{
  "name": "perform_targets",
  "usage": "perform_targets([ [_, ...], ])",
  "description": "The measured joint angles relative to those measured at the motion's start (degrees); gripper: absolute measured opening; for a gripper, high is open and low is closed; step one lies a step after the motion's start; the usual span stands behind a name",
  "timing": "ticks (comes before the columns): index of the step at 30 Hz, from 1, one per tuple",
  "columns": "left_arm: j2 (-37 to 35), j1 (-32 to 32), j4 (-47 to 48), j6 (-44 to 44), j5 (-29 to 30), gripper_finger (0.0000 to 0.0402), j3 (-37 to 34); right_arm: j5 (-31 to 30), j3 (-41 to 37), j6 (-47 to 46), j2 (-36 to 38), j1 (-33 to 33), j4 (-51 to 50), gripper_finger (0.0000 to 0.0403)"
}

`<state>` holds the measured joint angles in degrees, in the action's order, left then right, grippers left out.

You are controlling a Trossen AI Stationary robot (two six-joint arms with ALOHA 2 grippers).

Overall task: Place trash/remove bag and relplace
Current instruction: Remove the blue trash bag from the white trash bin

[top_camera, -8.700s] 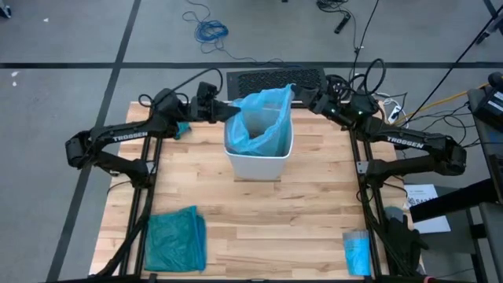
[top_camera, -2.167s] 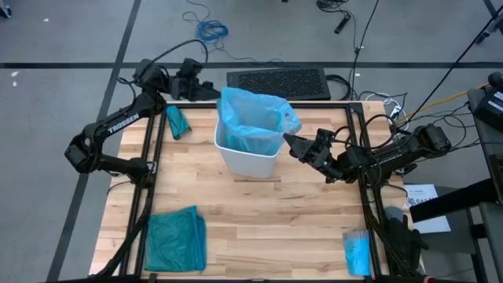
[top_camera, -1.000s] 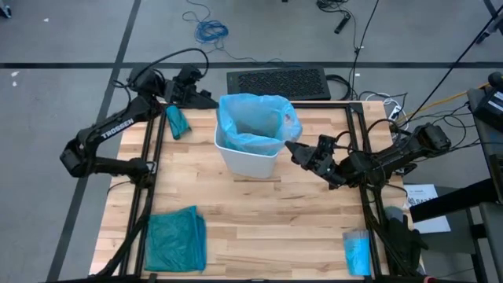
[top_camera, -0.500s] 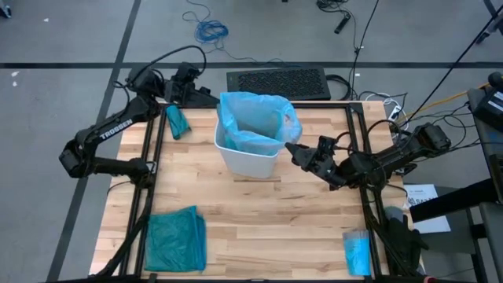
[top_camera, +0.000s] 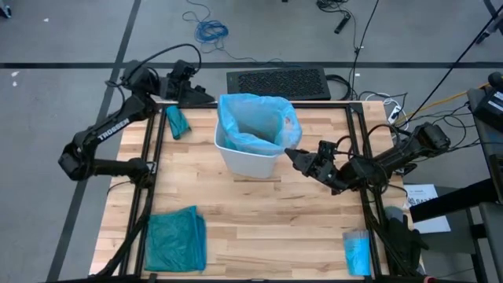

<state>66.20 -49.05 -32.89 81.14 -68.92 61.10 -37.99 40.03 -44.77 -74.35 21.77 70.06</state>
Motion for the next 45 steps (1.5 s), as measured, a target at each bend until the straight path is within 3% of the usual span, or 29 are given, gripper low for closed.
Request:
perform_targets([
  [5, 0.2, -3.8, 9.5, -9.4, 4.5, 0.0153, 0.0, 0.2, 0.0, 0.0, 0.0, 0.8, -0.1, 0.0],
  [10, 3.2, -3.1, 17.2, -18.7, 6.8, 0.0153, 0.0, 0.2, 0.0, -0.4, 0.0, 0.8, -0.1, 0.0],
  [17, 4.6, 4.4, 10.2, -18.3, 3.2, 0.0153, 0.0, 0.0, 0.0, -0.7, 0.0, 0.8, -0.1, 0.0],
  [20, 3.8, 7.5, 10.6, -17.1, 0.2, 0.0153, 0.0, -1.1, 0.0, -0.9, 0.0, 0.8, -0.1, 0.0],
  [28, 3.1, 14.3, 11.8, -17.7, -0.5, 0.0153, 0.0, -1.3, 0.0, 0.7, 1.5, -0.8, -0.4, 0.0],
  [37, 5.0, 21.7, 17.8, -27.3, 5.9, 0.0153, 0.0, -1.0, 0.0, 1.4, 3.2, -4.5, -2.5, 0.0],
  [41, 8.5, 23.7, 16.7, -29.2, 10.7, 0.0153, 0.0, -0.9, 0.0, -1.2, 4.1, -5.6, -7.1, 0.0],
  [45, 12.1, 25.8, 15.0, -29.1, 11.4, 0.0153, 0.0, -0.8, 0.0, -1.6, 5.1, -6.0, -8.1, 0.0],
])
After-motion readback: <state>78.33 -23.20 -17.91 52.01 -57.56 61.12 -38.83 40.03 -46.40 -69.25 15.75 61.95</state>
